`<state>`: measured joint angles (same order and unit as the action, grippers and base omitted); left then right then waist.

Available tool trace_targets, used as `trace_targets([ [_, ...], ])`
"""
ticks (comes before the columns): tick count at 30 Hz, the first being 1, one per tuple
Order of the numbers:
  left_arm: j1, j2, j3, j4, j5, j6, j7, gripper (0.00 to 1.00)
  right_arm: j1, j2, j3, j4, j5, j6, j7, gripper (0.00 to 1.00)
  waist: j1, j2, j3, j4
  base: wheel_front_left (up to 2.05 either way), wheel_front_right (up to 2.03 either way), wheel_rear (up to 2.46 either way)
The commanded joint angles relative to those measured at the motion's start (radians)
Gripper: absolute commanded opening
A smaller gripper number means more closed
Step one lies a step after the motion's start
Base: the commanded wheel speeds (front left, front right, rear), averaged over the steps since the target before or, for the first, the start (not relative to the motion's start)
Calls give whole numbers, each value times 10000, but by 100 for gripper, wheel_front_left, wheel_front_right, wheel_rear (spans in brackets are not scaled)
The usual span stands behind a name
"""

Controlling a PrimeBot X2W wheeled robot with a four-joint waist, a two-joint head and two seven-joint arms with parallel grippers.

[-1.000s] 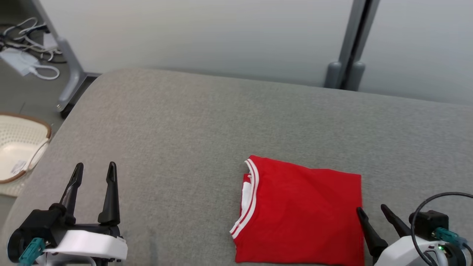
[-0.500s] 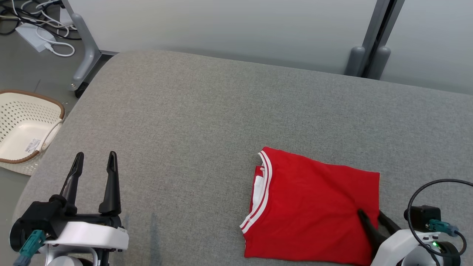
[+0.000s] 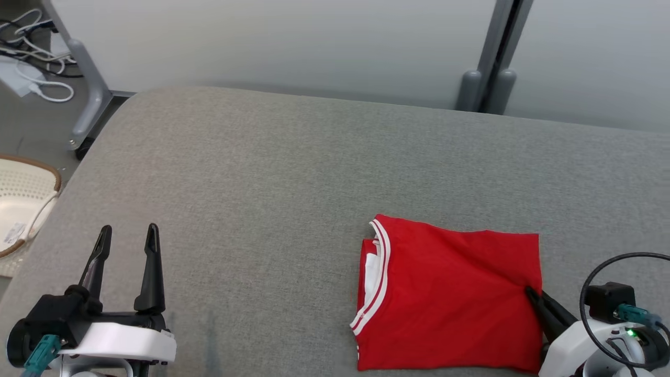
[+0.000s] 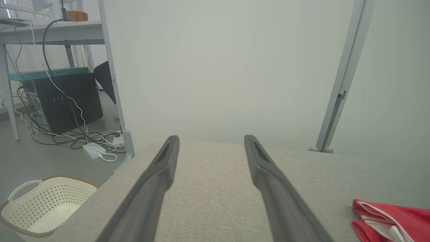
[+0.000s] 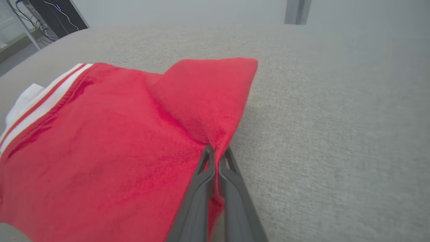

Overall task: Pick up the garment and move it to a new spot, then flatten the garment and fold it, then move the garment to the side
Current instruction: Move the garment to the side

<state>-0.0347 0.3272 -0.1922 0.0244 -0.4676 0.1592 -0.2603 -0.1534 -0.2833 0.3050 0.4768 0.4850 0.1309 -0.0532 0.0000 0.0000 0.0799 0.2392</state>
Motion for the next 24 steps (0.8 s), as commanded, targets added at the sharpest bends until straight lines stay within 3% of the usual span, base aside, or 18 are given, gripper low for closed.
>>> trace_targets([
  [1,94,25,26,-7,57,-36,-42,100,135,-217,-62,-108,-61,-1,-25,0,0,0,-94,-355,0,0,0],
  [10,408,46,-31,-178,62,-59,-18,100,353,-994,-80,-1084,-424,-1,586,0,0,0,-91,-2474,0,0,0],
  [17,118,109,-90,-364,145,-80,-5,100,-209,-1238,74,-1639,-545,-1,751,0,0,0,398,-4120,0,0,0],
  [24,-447,295,-260,-515,314,-180,200,100,-1457,-1267,471,-1609,-510,-1,588,0,0,0,1025,-5197,0,0,0],
])
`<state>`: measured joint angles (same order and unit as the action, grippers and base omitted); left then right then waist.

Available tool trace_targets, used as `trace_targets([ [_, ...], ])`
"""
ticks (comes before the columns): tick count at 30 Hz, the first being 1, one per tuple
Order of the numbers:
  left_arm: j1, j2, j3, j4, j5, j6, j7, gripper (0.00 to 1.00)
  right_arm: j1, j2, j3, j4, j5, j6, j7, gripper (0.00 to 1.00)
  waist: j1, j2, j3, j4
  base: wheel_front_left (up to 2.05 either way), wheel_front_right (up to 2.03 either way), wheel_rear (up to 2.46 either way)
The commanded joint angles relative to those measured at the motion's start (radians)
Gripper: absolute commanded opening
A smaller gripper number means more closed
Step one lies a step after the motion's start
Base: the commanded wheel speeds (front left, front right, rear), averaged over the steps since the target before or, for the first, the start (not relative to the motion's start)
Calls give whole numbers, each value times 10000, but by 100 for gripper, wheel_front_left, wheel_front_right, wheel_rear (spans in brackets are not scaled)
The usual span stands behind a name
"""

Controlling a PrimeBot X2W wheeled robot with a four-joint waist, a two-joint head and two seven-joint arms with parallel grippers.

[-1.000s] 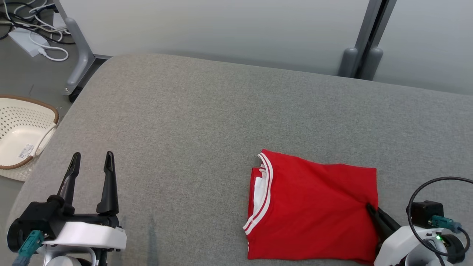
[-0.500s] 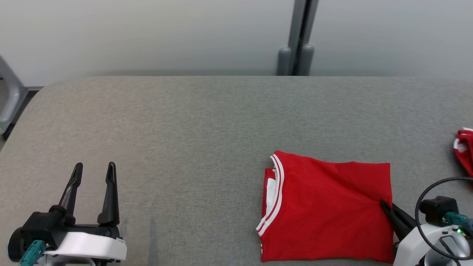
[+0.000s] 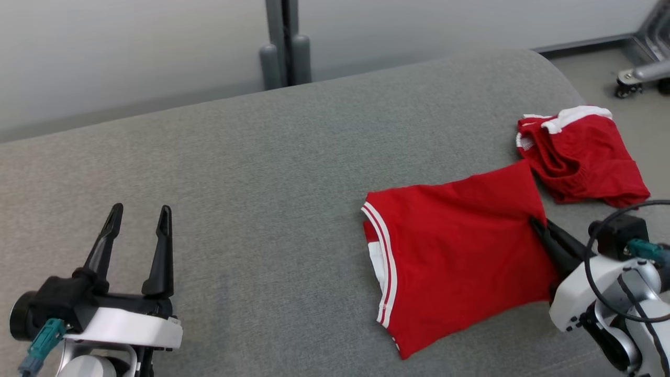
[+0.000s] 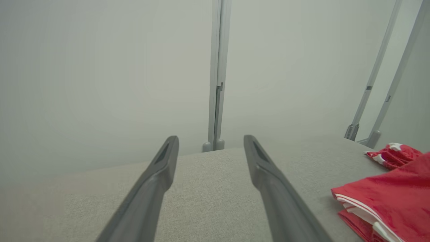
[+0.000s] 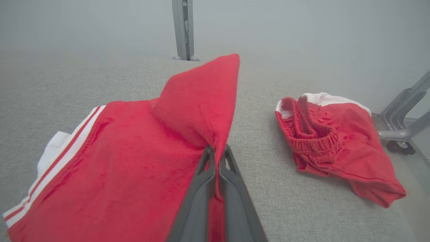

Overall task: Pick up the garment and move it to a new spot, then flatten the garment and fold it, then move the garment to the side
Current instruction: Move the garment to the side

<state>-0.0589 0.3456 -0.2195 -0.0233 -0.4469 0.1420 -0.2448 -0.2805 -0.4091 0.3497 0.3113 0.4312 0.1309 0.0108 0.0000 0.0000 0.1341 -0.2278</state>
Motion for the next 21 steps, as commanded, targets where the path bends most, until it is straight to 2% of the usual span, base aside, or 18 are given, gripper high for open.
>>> trace_targets([
  [1,-292,141,4,-110,109,-22,74,100,-455,9,94,101,56,-1,-119,0,0,0,619,-630,0,0,0],
  [9,-1208,509,-134,-563,392,-177,484,100,-2897,7,572,1328,379,-1,-833,0,0,0,1842,-865,0,0,0],
  [15,-1600,704,-171,-741,516,-222,664,100,-3960,-84,330,2413,674,-1,-1453,0,0,0,2507,-850,0,0,0],
  [21,-1901,973,-146,-999,650,-262,855,100,-4747,-599,-311,3480,973,-1,-2113,0,0,0,3306,-964,0,0,0],
])
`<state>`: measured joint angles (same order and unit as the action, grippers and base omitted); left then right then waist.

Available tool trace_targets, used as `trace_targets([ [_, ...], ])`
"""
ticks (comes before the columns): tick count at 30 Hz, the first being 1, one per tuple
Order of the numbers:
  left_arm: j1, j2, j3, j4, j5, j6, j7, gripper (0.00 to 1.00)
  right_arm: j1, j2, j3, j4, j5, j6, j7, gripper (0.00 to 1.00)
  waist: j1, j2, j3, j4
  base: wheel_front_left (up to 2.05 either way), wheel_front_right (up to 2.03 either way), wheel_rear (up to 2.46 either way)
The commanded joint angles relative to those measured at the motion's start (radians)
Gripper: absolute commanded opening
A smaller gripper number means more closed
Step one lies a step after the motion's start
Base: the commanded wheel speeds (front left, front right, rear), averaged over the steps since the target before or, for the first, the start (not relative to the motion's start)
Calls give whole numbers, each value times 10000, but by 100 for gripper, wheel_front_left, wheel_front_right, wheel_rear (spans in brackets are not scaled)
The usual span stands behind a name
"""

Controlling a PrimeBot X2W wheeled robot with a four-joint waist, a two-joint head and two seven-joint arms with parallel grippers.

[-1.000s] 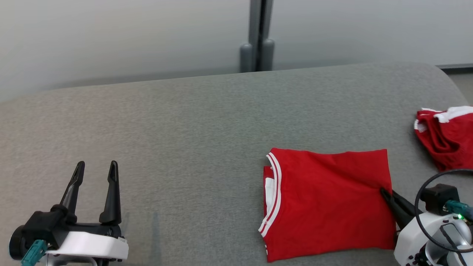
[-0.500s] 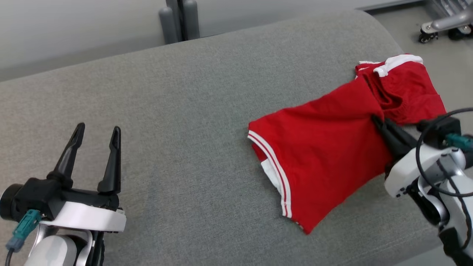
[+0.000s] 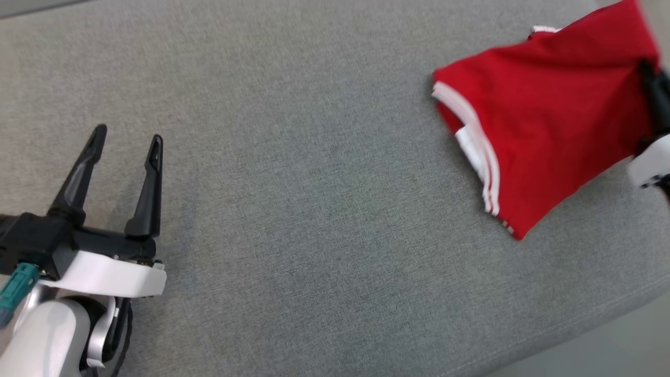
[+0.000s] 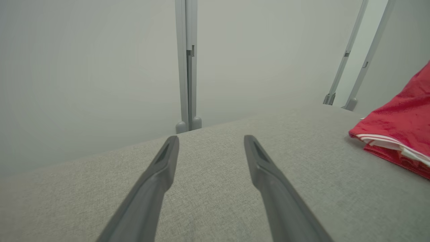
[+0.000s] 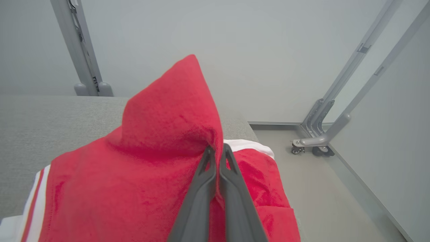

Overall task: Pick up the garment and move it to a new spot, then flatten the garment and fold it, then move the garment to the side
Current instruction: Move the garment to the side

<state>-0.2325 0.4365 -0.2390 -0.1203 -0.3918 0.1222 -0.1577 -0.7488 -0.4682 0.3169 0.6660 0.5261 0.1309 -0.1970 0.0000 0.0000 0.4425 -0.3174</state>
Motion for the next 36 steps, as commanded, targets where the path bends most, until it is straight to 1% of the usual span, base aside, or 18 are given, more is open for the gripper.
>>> trace_targets([
  [1,-217,122,38,-76,122,-74,53,100,-169,-146,-128,106,54,-1,-124,0,0,0,351,-93,0,0,0],
  [6,-609,298,-72,-238,231,-181,208,100,-669,-626,-748,771,227,-1,-437,0,0,0,867,-171,0,0,0],
  [12,-917,327,-226,-276,312,-261,281,100,-1012,-936,-1119,1638,-71,-3,-580,0,0,0,1236,-146,0,0,0],
  [15,-941,346,-252,-208,288,-269,305,100,-1147,-768,-1516,2136,-343,-1,-648,0,0,0,1369,-132,0,0,0],
  [16,-984,370,-247,-203,285,-278,309,100,-1202,-668,-1685,2262,-413,-1,-670,16,0,0,1422,-124,0,0,0],
  [17,-1017,393,-236,-194,285,-277,297,100,-1266,-595,-1809,2376,-566,-1,-686,50,0,0,1460,-121,0,0,0],
  [18,-1026,400,-226,-181,282,-263,287,100,-1292,-555,-1975,2441,-702,-1,-690,100,0,0,1484,-121,0,0,0],
  [23,-1076,437,-216,-150,254,-236,272,100,-1032,-215,-2948,2165,-1408,-1,-680,100,0,0,1560,-102,0,0,0],
  [26,-1092,396,-255,-101,233,-233,220,100,-808,-34,-3514,1695,-1801,-1,-682,100,0,0,1511,-78,0,0,0],
  [31,-950,314,-311,113,164,-210,94,100,-115,534,-4404,646,-2372,-1,-682,100,0,0,1173,-104,0,0,0],
  [36,-804,100,-402,359,33,-187,-136,100,819,1272,-4931,-747,-2856,-1,-685,100,0,0,575,-14,0,0,0],
])
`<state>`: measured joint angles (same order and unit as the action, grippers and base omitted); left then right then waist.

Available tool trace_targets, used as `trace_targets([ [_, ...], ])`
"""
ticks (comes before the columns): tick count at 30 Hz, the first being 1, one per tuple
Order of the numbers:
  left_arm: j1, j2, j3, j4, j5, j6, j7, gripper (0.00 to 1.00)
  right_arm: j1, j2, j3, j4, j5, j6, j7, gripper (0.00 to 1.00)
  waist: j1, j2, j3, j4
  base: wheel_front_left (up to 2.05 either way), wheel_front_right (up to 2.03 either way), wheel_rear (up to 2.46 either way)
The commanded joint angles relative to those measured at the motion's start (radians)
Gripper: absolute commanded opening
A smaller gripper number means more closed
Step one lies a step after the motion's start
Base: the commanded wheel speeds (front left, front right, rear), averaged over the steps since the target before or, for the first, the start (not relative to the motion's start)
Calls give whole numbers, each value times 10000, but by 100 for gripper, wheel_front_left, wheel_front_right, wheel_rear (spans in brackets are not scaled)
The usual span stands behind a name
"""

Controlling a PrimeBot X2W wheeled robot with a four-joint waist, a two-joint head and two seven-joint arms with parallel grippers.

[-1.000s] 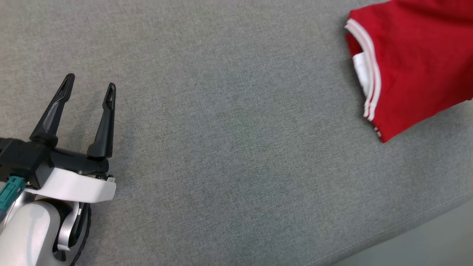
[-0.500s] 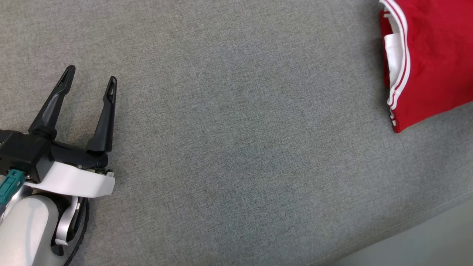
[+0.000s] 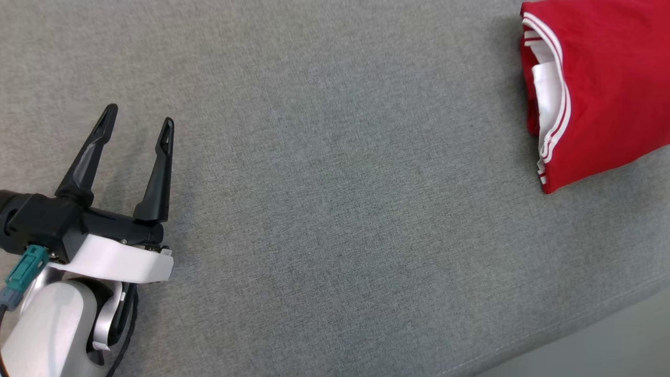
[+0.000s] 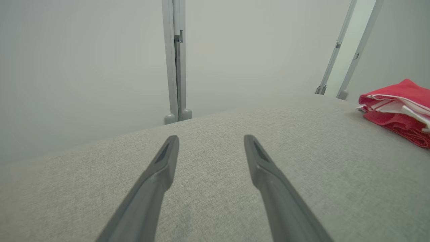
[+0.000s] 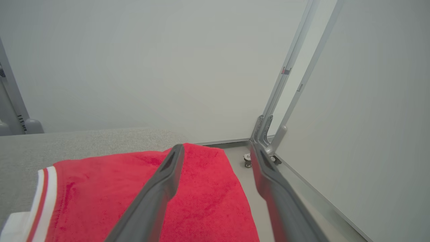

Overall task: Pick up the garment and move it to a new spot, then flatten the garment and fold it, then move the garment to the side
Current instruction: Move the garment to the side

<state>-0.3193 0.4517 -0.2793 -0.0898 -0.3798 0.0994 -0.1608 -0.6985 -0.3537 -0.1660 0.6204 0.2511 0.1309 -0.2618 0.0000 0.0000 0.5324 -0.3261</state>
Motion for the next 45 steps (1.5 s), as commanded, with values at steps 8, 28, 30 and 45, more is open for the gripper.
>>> trace_targets([
  [8,474,-376,-20,525,-345,173,-343,100,1802,1053,26,-2020,-318,-1,-36,100,0,0,-1269,436,0,0,0],
  [28,2156,-1137,574,1489,-1268,687,-891,100,4701,2259,2128,-3814,339,-1,719,100,0,0,-3562,2407,0,0,0],
  [30,2325,-1160,603,1467,-1314,767,-897,100,4925,2310,2149,-3971,285,1,781,100,0,0,-3770,2535,0,0,0],
  [45,3886,-1011,750,1560,-1608,1111,-734,100,6703,2395,1826,-4867,-219,1,1515,100,0,0,-5301,3000,0,0,0],
])
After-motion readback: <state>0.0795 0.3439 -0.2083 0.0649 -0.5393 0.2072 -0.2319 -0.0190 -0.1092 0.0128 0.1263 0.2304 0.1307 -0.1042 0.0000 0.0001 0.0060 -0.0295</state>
